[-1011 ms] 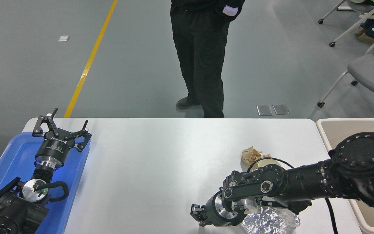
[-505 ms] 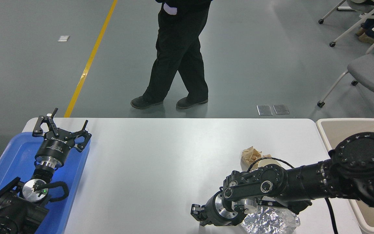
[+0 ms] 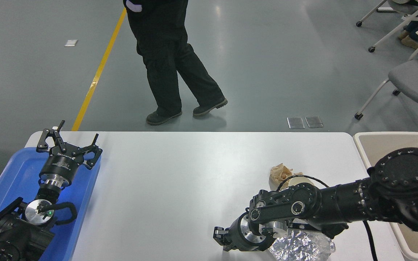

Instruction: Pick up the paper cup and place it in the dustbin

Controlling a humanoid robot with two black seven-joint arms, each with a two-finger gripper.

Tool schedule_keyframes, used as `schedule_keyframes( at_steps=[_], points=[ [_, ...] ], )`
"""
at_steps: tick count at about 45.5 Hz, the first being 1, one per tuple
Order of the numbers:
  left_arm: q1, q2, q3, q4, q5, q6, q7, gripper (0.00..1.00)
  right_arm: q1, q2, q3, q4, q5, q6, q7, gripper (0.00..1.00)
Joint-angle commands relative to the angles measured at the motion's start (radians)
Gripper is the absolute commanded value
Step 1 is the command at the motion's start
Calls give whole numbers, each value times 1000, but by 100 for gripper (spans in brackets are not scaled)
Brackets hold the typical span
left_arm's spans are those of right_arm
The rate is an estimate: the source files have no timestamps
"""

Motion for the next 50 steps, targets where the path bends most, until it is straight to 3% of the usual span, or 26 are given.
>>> schedule_keyframes(
  at_steps=[1, 39, 50],
  points=[
    [-1, 0, 1, 0, -1, 0, 0, 99, -10, 0, 14, 4, -2, 0, 0, 0],
    [-2, 0, 1, 0, -1, 0, 0, 99, 135, 0, -63, 74, 23, 25, 7, 0],
    [-2, 0, 1, 0, 1, 0, 2, 99, 358, 0, -190, 277, 204, 46, 36, 0]
  ],
)
